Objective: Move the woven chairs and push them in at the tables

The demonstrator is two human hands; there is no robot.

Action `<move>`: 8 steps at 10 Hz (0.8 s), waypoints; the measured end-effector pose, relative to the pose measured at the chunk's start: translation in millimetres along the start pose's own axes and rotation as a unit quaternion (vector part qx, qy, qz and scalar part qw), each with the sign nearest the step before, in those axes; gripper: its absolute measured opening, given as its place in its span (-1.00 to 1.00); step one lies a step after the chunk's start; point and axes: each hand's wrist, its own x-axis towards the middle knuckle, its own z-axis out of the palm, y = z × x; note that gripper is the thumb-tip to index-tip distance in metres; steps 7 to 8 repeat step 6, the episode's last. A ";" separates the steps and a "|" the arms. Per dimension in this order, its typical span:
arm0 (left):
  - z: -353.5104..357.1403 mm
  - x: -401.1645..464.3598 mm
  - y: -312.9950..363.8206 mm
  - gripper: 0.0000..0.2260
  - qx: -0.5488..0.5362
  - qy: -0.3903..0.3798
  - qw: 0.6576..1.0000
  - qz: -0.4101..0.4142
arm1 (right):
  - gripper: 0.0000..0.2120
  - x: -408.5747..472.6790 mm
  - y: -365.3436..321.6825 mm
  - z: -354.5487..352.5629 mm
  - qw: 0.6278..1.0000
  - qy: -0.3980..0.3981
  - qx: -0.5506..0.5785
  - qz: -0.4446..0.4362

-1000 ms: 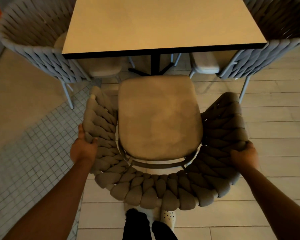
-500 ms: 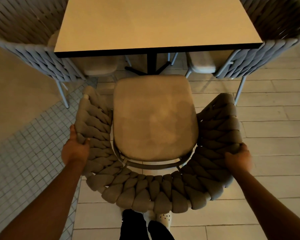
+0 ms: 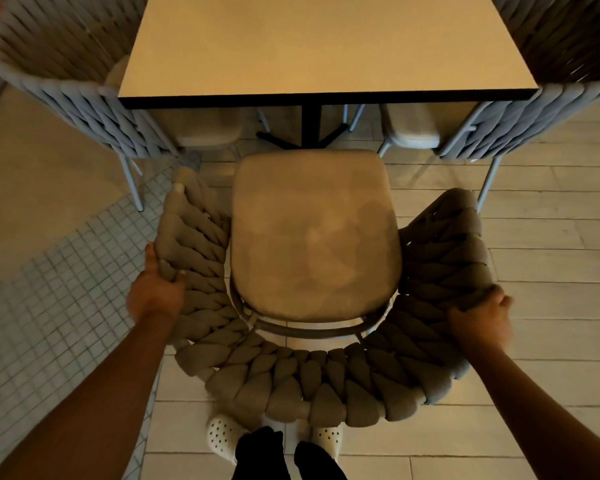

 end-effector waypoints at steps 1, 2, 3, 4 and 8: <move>-0.4 0.0 1.1 -0.33 -0.006 -0.012 1.000 0.012 | -0.31 -6.9 -3.4 4.7 0.982 0.066 -0.122 -0.128; -4.7 4.7 1.8 -0.29 0.003 -0.066 0.998 0.014 | -0.41 -19.7 -11.9 11.1 0.966 0.025 -0.155 -0.204; -13.1 4.7 2.9 -0.22 0.007 -0.158 0.987 0.006 | -0.52 -45.2 -30.8 21.3 0.957 -0.050 -0.132 -0.252; -36.7 -11.4 -5.9 -0.18 -0.019 -0.238 0.971 0.023 | -0.60 -102.9 -81.4 31.7 0.924 -0.175 -0.087 -0.330; -72.7 -44.5 -37.7 -0.41 -0.032 -0.274 0.959 0.068 | -0.58 -204.4 -194.6 45.1 0.811 -0.301 -0.044 -0.500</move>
